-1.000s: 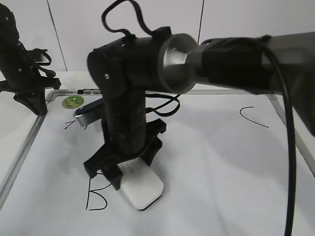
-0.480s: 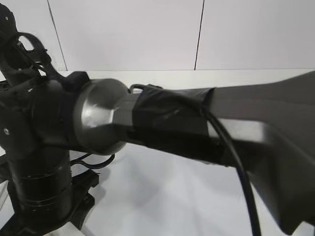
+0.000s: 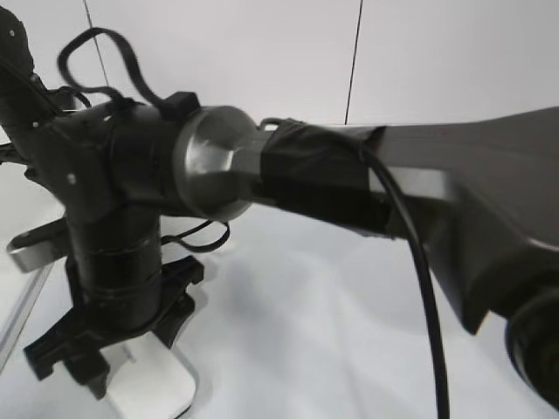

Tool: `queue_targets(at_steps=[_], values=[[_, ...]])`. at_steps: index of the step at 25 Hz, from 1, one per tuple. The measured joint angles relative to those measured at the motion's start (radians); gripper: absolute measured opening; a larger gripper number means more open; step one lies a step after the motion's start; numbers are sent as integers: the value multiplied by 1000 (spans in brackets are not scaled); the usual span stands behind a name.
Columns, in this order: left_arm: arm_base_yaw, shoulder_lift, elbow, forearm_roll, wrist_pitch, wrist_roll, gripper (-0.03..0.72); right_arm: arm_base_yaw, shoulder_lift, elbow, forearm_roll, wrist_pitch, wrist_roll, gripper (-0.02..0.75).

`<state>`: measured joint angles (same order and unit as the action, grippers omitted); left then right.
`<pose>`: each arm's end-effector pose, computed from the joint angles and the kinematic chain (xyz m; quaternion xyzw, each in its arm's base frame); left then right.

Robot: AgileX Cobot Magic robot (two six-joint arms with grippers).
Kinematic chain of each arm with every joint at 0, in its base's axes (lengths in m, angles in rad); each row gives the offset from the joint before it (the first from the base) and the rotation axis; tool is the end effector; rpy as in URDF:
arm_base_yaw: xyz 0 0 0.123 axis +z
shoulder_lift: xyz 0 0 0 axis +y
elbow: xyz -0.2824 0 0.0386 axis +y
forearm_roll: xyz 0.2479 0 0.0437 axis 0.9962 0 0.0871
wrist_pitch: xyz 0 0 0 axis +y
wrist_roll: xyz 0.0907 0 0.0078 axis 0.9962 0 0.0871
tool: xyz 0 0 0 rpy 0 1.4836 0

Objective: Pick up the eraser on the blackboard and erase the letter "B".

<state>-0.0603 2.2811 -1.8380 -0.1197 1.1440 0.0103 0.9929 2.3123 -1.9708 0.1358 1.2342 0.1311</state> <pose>0.4612 -0.0378 0.1549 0.0124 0.9978 -0.0562 0.0340 0.2497 0.4042 0.1734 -0.3984 0.9140 0.0768 0.0001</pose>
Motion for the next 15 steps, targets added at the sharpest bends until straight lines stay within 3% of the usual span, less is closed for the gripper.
queue_targets(at_steps=[10, 15], values=[[0, 0, 0, 0, 0, 0, 33, -199, 2, -7, -55, -7, 33, 548], [0, 0, 0, 0, 0, 0, 33, -236, 2, -7, -57, -8, 35, 548]])
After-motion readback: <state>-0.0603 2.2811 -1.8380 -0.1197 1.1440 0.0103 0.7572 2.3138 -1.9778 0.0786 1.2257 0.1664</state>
